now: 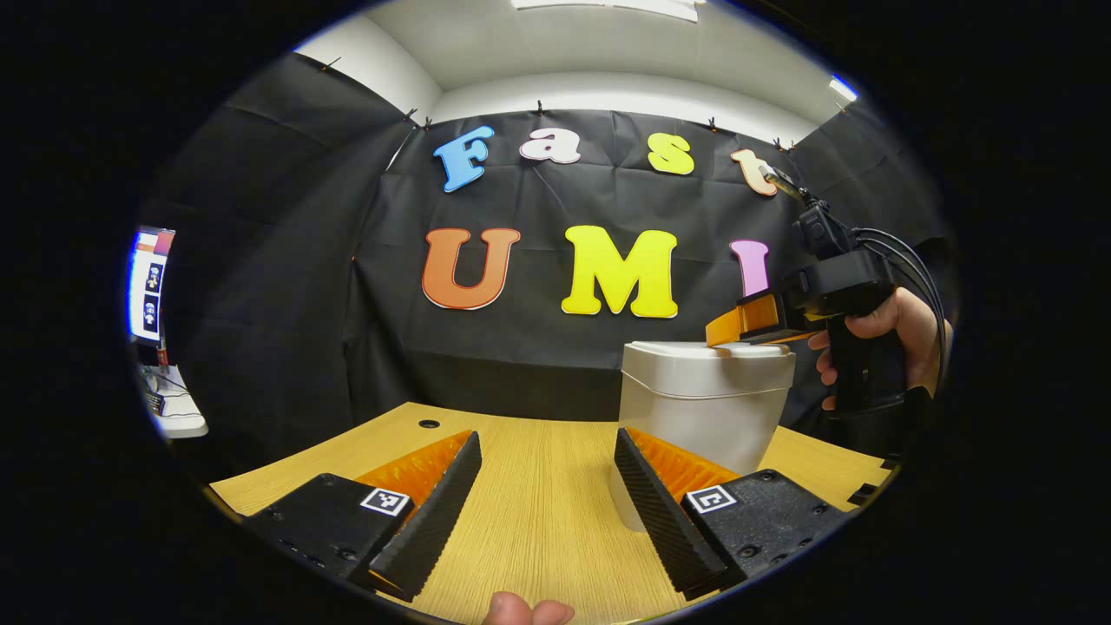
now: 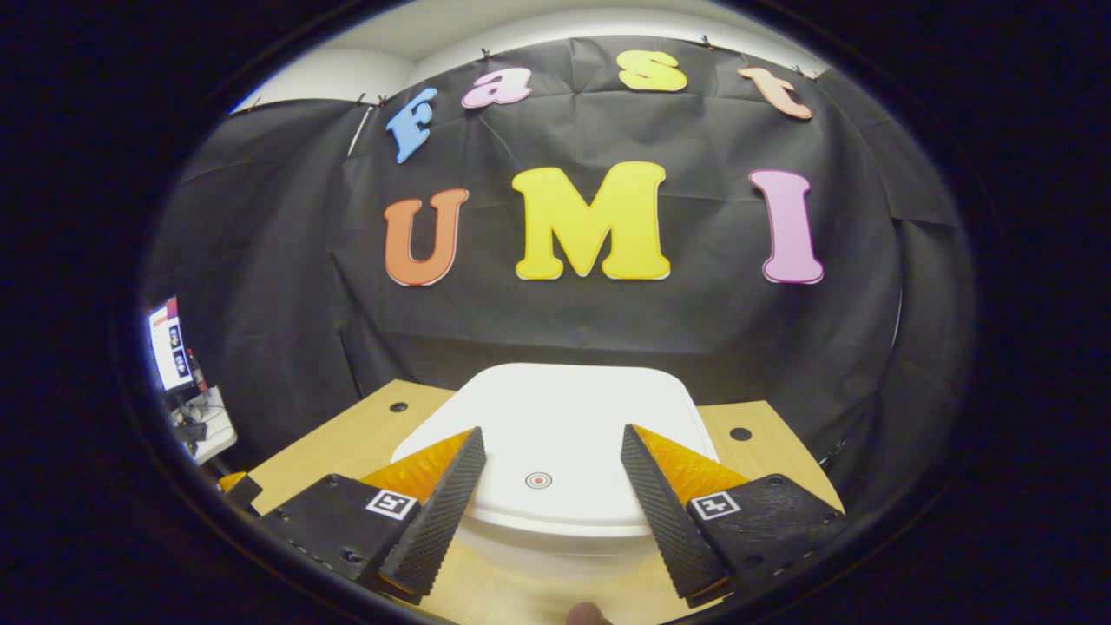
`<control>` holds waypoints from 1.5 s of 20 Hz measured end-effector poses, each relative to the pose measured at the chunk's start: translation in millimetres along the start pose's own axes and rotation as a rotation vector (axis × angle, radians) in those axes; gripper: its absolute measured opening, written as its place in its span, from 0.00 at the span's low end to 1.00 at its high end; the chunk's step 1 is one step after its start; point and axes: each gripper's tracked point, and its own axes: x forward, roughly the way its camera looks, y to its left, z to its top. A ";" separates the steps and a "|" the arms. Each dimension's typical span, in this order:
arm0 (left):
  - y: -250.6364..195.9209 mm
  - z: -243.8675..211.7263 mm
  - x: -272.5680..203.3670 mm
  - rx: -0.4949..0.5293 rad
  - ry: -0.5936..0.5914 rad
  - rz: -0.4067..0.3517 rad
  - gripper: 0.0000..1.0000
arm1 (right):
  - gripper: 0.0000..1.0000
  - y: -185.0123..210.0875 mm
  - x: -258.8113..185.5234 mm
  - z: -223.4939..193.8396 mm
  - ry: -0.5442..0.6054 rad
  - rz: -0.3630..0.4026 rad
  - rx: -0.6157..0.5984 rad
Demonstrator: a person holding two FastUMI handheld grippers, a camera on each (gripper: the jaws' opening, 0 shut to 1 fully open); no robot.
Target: Press the lid of the desktop garbage bin to open it, pick up the crumpled paper on the desktop and throw it into the bin, then pick up the pop can on the desktop and drop it into the bin, and finally close the garbage bin lid.
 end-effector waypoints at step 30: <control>-12.2 -1.7 0.1 0.051 -0.020 -0.016 0.99 | 0.95 -74.4 -158.8 -69.4 -0.415 -0.198 0.032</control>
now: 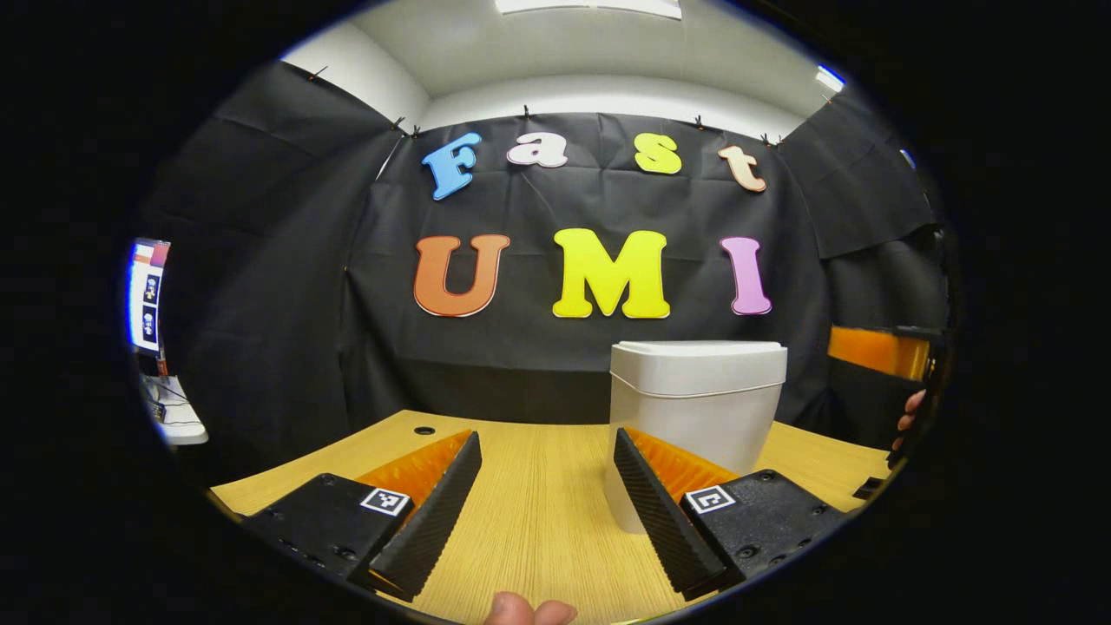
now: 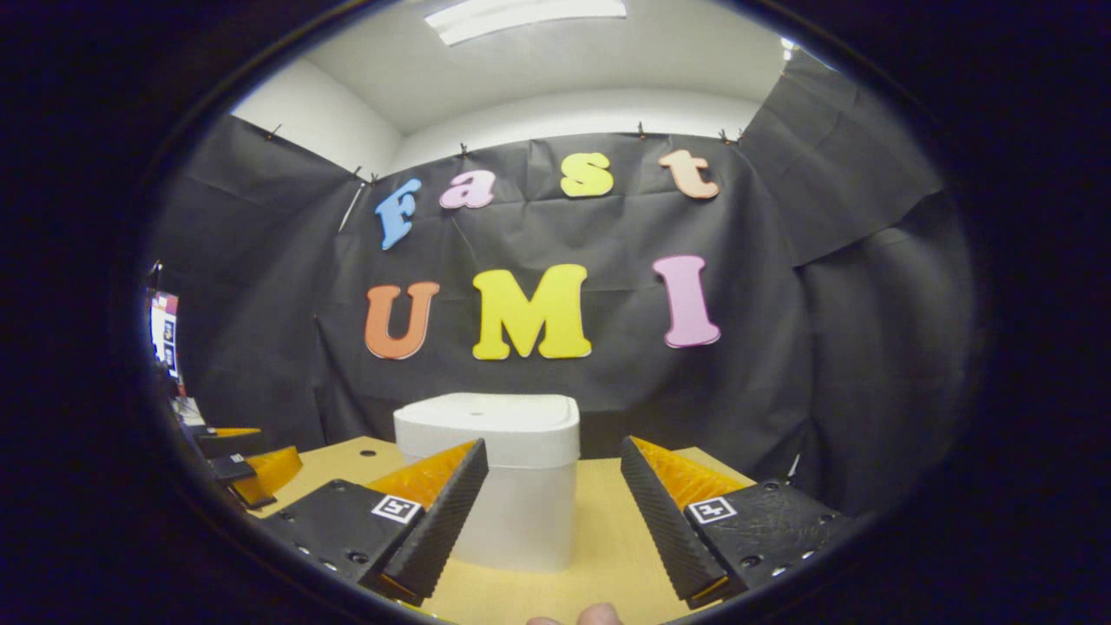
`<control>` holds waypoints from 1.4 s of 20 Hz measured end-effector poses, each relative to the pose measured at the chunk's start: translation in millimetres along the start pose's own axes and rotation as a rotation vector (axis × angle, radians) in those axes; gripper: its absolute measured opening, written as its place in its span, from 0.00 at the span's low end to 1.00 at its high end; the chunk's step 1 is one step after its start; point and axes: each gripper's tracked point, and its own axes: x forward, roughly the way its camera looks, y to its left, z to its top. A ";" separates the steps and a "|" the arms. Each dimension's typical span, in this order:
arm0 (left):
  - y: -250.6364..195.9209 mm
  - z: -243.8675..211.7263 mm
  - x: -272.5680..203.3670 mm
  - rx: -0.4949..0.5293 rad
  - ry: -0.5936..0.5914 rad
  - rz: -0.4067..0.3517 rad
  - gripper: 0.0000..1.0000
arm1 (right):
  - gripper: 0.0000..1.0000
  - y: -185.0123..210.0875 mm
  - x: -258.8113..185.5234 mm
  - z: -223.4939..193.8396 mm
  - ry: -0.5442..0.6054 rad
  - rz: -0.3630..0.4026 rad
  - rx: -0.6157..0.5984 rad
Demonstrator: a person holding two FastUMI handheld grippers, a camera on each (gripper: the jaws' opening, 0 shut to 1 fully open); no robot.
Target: Press the lid of the desktop garbage bin to open it, pick up the crumpled paper on the desktop and throw it into the bin, then pick up the pop can on the desktop and drop it into the bin, and finally close the garbage bin lid.
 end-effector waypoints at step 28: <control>-12.9 -7.3 3.8 0.057 -0.005 -0.035 0.99 | 0.95 -22.2 -45.8 -28.2 -0.056 -0.129 -0.029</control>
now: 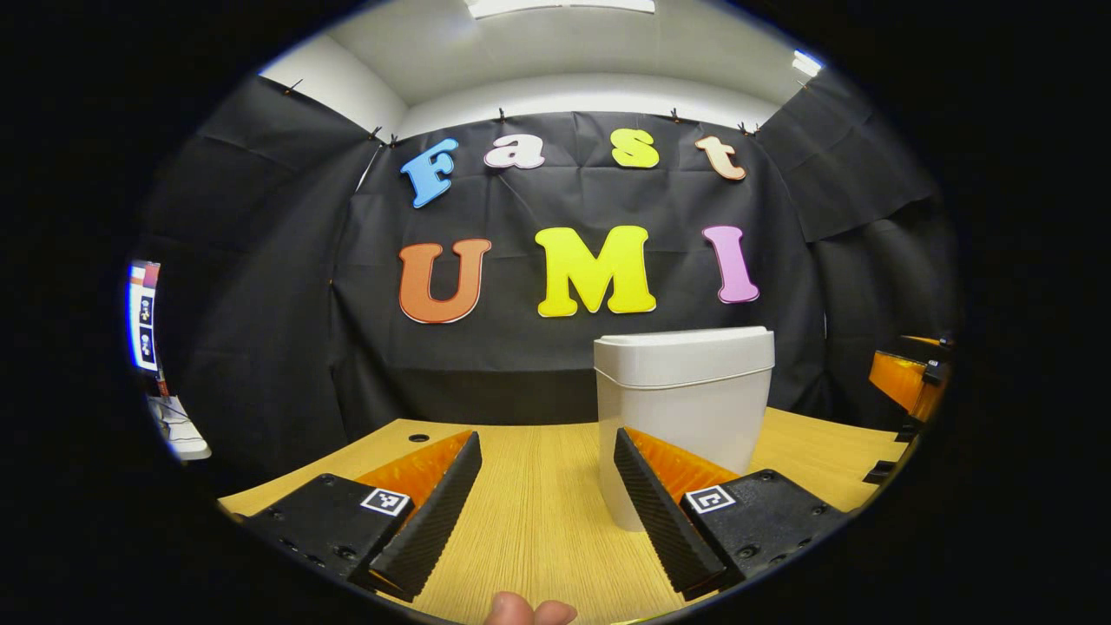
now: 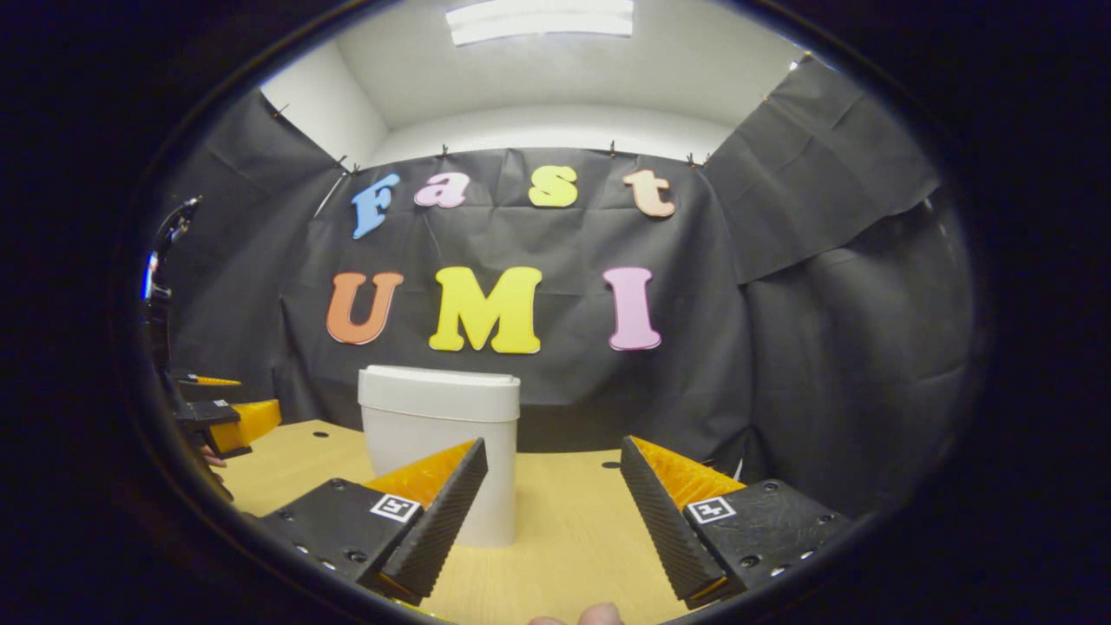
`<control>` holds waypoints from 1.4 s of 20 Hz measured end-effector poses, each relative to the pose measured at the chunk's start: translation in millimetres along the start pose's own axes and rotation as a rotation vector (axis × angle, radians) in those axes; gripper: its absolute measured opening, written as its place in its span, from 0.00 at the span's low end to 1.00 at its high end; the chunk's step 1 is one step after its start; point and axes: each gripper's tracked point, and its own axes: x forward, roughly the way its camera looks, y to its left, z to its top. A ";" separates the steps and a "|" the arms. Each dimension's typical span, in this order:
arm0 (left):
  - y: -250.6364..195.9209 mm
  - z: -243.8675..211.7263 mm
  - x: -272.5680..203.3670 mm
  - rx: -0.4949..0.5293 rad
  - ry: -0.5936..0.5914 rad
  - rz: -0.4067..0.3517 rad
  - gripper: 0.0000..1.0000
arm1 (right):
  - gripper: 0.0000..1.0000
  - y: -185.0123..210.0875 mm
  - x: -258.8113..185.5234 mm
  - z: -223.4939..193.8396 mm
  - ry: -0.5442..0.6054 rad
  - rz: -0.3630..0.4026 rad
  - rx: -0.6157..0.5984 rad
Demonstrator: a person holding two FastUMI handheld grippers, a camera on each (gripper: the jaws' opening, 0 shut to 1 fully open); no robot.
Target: Press the lid of the desktop garbage bin to open it, pick up the crumpled paper on the desktop and throw it into the bin, then pick up the pop can on the desktop and drop it into the bin, and finally close the garbage bin lid.
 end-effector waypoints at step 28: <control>-12.7 10.9 -7.6 0.000 -0.031 -0.036 0.99 | 0.95 1.5 -15.0 13.9 -0.033 0.001 -0.008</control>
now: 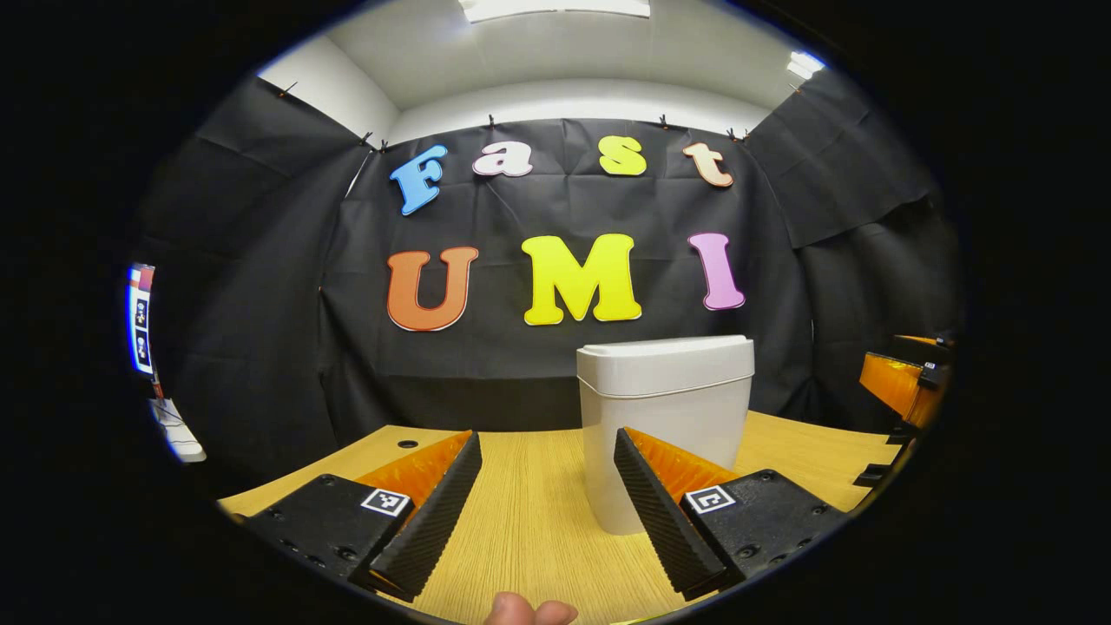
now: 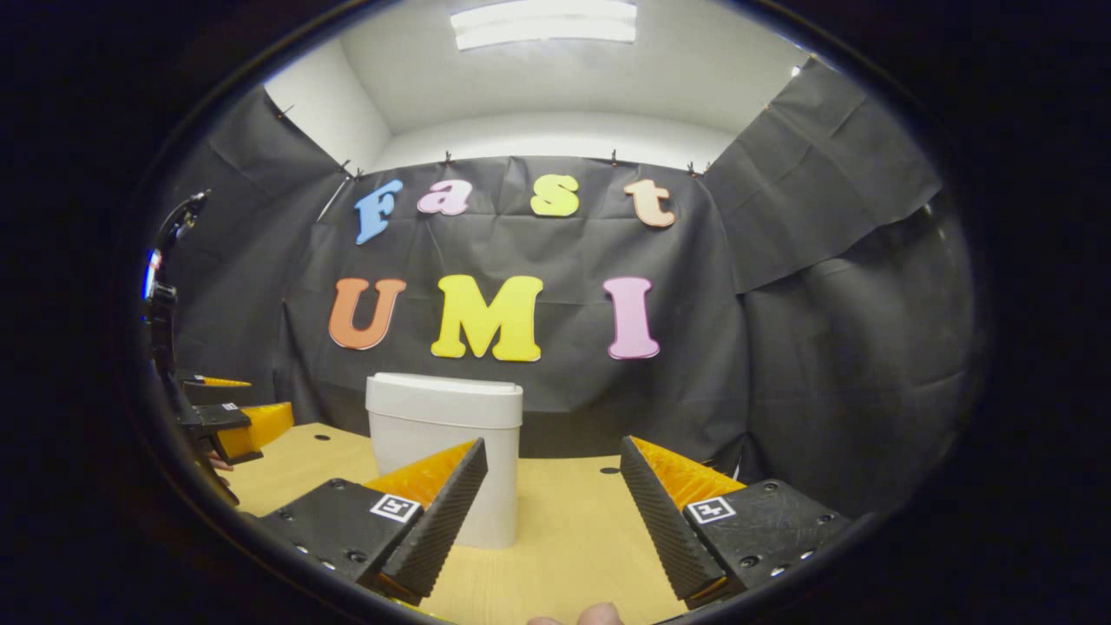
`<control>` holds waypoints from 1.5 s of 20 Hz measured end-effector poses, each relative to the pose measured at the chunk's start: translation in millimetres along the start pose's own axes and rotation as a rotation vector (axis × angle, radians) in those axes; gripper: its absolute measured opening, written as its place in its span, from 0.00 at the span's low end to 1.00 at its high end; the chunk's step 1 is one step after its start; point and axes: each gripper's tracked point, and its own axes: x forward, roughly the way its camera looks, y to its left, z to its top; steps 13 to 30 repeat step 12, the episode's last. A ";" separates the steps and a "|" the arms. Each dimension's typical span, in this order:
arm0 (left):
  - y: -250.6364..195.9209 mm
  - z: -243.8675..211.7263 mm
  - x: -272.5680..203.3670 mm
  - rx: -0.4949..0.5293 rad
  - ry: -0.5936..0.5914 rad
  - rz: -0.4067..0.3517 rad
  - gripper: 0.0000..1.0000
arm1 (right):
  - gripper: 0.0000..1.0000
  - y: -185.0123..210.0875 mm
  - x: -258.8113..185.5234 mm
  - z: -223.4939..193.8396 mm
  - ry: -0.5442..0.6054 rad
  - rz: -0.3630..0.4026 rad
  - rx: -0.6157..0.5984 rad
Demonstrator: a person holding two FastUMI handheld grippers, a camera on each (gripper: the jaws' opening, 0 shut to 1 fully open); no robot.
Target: Press the lid of the desktop garbage bin to open it, pick up the crumpled paper on the desktop and throw it into the bin, then pick up the pop can on the desktop and drop it into the bin, and finally close the garbage bin lid.
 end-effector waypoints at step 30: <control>0.7 1.7 -0.9 -0.003 -0.005 0.001 0.99 | 0.95 2.2 -1.3 -1.4 0.003 0.007 -0.008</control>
